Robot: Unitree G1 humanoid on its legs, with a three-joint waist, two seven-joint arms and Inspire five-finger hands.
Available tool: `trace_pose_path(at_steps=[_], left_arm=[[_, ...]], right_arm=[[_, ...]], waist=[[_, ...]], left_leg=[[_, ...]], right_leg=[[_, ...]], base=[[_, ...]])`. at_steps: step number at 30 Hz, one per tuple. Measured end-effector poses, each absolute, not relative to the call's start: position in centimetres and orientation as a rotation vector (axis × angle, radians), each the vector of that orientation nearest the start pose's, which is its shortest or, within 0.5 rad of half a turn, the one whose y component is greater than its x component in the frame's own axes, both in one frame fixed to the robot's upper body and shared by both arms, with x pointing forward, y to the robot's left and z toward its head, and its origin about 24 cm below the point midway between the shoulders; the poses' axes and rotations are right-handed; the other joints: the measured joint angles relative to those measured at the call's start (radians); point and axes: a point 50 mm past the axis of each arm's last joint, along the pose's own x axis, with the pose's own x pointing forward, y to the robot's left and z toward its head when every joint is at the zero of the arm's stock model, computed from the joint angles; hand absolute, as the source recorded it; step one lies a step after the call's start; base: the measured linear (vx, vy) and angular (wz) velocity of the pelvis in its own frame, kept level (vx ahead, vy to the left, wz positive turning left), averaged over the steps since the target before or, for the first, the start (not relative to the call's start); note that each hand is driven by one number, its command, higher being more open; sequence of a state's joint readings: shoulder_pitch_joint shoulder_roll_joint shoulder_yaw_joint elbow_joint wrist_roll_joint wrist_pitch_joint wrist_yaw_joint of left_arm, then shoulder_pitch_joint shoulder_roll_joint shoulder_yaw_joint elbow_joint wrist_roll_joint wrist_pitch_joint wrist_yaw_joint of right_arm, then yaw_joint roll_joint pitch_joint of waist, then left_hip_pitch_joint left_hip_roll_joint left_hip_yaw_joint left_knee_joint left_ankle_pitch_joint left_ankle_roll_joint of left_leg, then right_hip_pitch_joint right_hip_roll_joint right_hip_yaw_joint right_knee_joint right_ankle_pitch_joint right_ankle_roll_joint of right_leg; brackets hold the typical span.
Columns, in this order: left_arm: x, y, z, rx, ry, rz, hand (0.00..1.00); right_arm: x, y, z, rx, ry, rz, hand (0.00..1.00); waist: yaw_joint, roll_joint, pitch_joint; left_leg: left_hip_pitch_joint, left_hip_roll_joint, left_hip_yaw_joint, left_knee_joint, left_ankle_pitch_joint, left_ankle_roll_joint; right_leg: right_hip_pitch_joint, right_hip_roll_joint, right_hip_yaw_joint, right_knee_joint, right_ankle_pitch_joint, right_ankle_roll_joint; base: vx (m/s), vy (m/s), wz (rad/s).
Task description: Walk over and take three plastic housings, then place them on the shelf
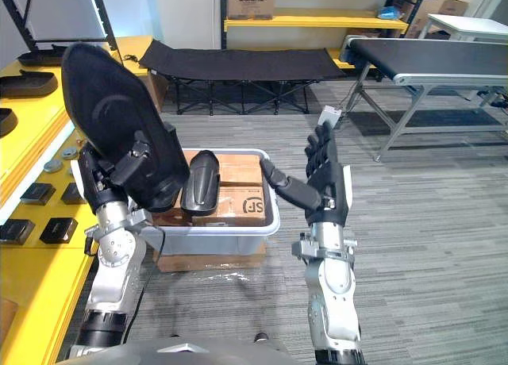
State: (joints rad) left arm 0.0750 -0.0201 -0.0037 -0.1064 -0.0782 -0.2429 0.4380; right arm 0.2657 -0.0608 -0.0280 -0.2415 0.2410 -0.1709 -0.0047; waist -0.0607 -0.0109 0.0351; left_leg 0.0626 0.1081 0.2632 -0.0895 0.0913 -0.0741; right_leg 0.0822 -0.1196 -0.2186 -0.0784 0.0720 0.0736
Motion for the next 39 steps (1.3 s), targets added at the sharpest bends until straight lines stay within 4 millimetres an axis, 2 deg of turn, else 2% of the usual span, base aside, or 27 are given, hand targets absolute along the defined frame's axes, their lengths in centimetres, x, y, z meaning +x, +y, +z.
trace_pose_path(at_steps=[3,7,12,13,15,18,20,22,25,28,30,31,34,36,37,39], left_arm=[[21.1,18.0,6.6,-0.178,-0.249,0.442,0.0],[19.7,18.8,6.5,-0.142,-0.245,0.422,0.0],[18.8,19.2,6.8,-0.126,-0.255,0.417,0.0],[18.7,19.2,7.1,-0.124,-0.267,0.407,0.0],[18.2,19.6,7.3,-0.113,-0.275,0.417,0.0],[16.9,21.4,7.2,-0.076,-0.264,0.488,0.0],[15.7,23.1,6.8,-0.082,-0.243,0.566,0.0],[14.6,24.3,6.5,-0.093,-0.224,0.622,0.0],[13.3,24.9,5.8,-0.094,-0.183,0.658,0.0],[13.5,24.7,5.9,-0.092,-0.185,0.614,0.0],[13.8,24.3,5.9,-0.096,-0.191,0.566,0.0],[14.2,23.7,5.9,-0.107,-0.193,0.51,0.0],[14.6,23.0,5.9,-0.114,-0.191,0.463,0.0],[14.7,22.8,5.8,-0.119,-0.182,0.446,0.0],[14.9,22.6,5.7,-0.121,-0.173,0.431,0.0],[15.5,22.2,5.7,-0.121,-0.165,0.379,0.0]], right_arm=[[19.2,-18.1,4.3,0.154,-0.071,-0.121,1.0],[19.2,-18.1,4.0,0.202,-0.061,-0.126,1.0],[20.2,-17.3,3.0,0.212,-0.028,-0.122,1.0],[20.7,-16.9,2.7,0.212,-0.018,-0.119,1.0],[21.6,-16.2,2.7,0.204,-0.015,-0.093,1.0],[23.3,-14.8,3.4,0.167,-0.041,-0.029,1.0],[24.5,-13.9,4.6,0.142,-0.087,0.028,1.0],[25.3,-13.4,5.4,0.131,-0.119,0.054,1.0],[25.8,-13.1,6.1,0.135,-0.142,0.06,1.0],[25.8,-13.2,5.8,0.127,-0.124,0.055,1.0],[25.7,-13.5,5.5,0.118,-0.108,0.052,1.0],[25.3,-14.0,5.1,0.08,-0.09,0.045,1.0],[24.8,-14.3,4.4,-0.009,-0.067,0.042,1.0],[24.5,-14.4,4.0,-0.024,-0.051,0.037,1.0],[24.2,-14.8,3.7,-0.022,-0.038,0.02,1.0],[23.2,-16.3,3.2,-0.019,-0.016,-0.044,1.0]], waist=[[0.004,0.001,-0.002],[0.024,0.005,-0.01],[0.049,0.003,-0.023],[0.07,0.004,-0.025],[0.091,0.006,-0.026],[0.142,0.008,-0.027],[0.179,0.008,-0.027],[0.201,0.006,-0.027],[0.223,0.004,-0.026],[0.215,0.005,-0.012],[0.189,0.012,0.002],[0.18,0.023,0.008],[0.188,0.044,0.025],[0.183,0.049,0.031],[0.17,0.049,0.032],[0.149,0.049,0.038]], left_leg=[[0.0,0.003,0.004,0.0,-0.004,-0.005],[-0.001,0.003,0.0,0.0,-0.006,-0.007],[-0.028,-0.012,-0.084,0.001,0.0,-0.007],[-0.054,-0.014,-0.126,0.001,0.01,-0.004],[-0.075,-0.027,-0.167,0.002,0.02,-0.002],[-0.088,-0.035,-0.225,0.004,0.027,0.001],[-0.092,-0.045,-0.254,0.004,0.03,0.005],[-0.092,-0.05,-0.266,0.004,0.03,0.005],[-0.093,-0.056,-0.288,0.005,0.03,0.007],[-0.152,-0.057,-0.28,0.061,0.013,0.028],[-0.175,-0.031,-0.19,0.082,0.009,0.038],[-0.173,-0.023,-0.155,0.068,0.035,0.046],[-0.146,-0.029,-0.156,0.007,0.073,0.046],[-0.145,-0.04,-0.156,0.002,0.074,0.047],[-0.153,-0.047,-0.167,0.002,0.074,0.047],[-0.167,-0.063,-0.208,0.002,0.08,0.056]], right_leg=[[-0.007,0.002,0.001,0.0,-0.001,0.0],[-0.007,0.002,-0.004,0.0,0.0,0.002],[0.011,-0.005,-0.081,0.0,-0.014,0.006],[0.011,-0.008,-0.122,0.0,-0.018,0.009],[0.013,-0.011,-0.162,0.0,-0.021,0.01],[0.034,-0.015,-0.22,0.0,-0.025,0.01],[0.049,-0.019,-0.249,0.0,-0.032,0.015],[0.057,-0.021,-0.26,0.0,-0.036,0.017],[0.067,-0.025,-0.279,0.014,-0.053,0.017],[0.071,-0.028,-0.34,0.042,-0.072,0.016],[0.08,-0.025,-0.386,0.06,-0.082,0.02],[0.078,-0.035,-0.413,0.086,-0.097,0.025],[0.07,-0.049,-0.412,0.113,-0.116,0.025],[0.071,-0.053,-0.408,0.115,-0.124,0.033],[0.07,-0.056,-0.404,0.127,-0.135,0.038],[0.039,-0.056,-0.33,0.202,-0.197,0.044]], base=[[0.02,-0.015,-0.04],[0.01,-0.001,0.02],[0.01,0.0,0.46],[0.01,-0.018,0.7],[0.01,-0.008,0.75],[0.02,-0.009,0.63],[0.02,-0.004,0.42],[0.01,0.002,0.27],[0.01,0.0,0.25],[-0.02,0.008,0.52],[-0.05,0.019,0.82],[-0.02,0.035,0.8],[-0.01,0.048,0.2],[-0.02,0.041,0.1],[-0.02,0.043,0.38],[-0.01,-0.008,0.77]])
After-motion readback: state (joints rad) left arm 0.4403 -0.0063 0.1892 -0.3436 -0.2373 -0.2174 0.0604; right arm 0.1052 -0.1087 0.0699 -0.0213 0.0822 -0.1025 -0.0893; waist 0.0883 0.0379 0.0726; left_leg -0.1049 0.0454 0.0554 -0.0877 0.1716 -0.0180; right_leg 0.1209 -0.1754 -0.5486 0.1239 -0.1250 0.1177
